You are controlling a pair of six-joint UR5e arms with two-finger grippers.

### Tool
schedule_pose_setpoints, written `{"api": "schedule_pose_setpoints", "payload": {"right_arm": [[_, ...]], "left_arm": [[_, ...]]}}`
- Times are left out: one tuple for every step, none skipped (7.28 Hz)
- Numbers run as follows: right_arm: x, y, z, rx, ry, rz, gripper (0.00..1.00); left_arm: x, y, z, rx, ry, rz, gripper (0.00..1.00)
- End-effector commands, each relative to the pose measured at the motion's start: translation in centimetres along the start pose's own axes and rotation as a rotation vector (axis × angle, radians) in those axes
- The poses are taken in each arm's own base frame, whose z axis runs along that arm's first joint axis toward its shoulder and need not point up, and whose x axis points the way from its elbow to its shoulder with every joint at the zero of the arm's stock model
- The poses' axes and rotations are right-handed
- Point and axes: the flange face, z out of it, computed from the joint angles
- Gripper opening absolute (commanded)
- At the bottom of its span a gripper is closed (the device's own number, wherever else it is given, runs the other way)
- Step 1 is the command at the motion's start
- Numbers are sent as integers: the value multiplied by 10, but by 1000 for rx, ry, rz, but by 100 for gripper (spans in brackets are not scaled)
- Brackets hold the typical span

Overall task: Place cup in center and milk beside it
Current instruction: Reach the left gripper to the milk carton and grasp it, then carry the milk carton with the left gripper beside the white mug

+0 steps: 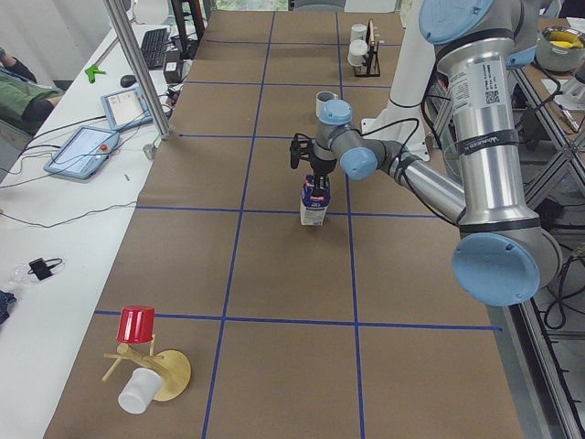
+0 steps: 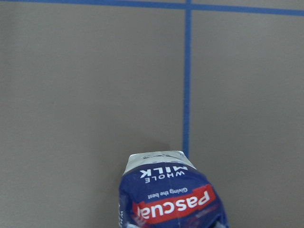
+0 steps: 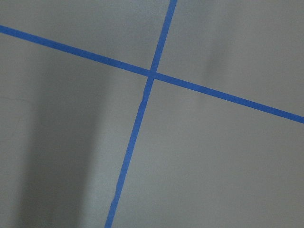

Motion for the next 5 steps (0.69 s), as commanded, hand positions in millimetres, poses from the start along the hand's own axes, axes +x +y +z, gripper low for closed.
{"api": "schedule_pose_setpoints", "payload": {"right_arm": [[1, 1, 1, -2, 0, 2, 100], [1, 2, 1, -3, -2, 2, 100], [1, 2, 1, -3, 0, 2, 100], [1, 1, 1, -3, 0, 2, 100], [1, 1, 2, -4, -1, 3, 100]], "left_arm": [[68, -23, -10, -11, -13, -56, 0], [126, -27, -21, -39, -27, -72, 0], [179, -21, -30, -46, -67, -72, 0], [232, -6, -32, -43, -96, -54, 0], [267, 9, -25, -50, -77, -58, 0]]}}
